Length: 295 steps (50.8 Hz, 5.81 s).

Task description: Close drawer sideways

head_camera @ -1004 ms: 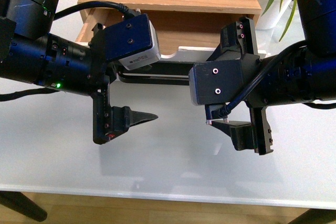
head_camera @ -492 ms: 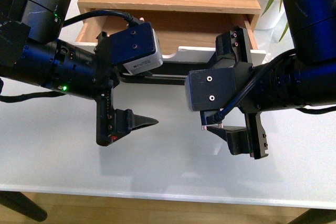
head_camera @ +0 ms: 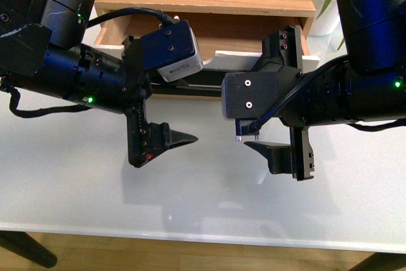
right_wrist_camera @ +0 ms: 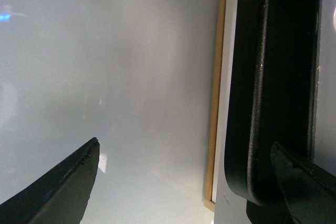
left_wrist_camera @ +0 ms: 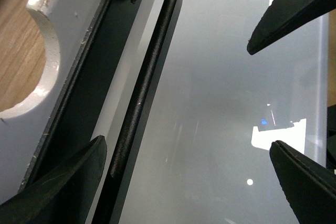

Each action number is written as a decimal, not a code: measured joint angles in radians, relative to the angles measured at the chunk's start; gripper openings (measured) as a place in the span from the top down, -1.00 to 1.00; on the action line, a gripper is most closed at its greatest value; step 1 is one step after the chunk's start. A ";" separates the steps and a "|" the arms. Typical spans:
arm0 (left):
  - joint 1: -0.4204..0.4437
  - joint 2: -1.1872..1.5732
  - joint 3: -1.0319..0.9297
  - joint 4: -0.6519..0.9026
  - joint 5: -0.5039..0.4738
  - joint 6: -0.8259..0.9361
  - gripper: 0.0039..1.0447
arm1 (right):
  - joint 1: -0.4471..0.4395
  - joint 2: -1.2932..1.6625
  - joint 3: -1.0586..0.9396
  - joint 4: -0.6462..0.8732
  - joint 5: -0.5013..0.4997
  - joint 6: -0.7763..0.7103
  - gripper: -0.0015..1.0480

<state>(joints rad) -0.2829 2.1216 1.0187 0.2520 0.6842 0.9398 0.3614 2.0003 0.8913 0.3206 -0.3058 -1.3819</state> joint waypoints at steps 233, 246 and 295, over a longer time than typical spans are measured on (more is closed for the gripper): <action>0.285 -1.868 -1.003 0.002 -0.684 -0.948 0.97 | -0.360 -1.770 -0.874 -0.089 0.306 1.371 0.96; 0.285 -1.933 -1.003 -0.063 -0.684 -0.948 0.97 | -0.360 -1.834 -0.874 -0.154 0.306 1.371 0.96; 0.284 -2.115 -1.003 -0.251 -0.684 -0.948 -0.52 | -0.360 -1.995 -0.874 -0.319 0.306 1.371 -0.62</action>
<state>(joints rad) 0.0013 0.0063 0.0162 0.0013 -0.0002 -0.0078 0.0013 0.0055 0.0177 0.0013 0.0002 -0.0109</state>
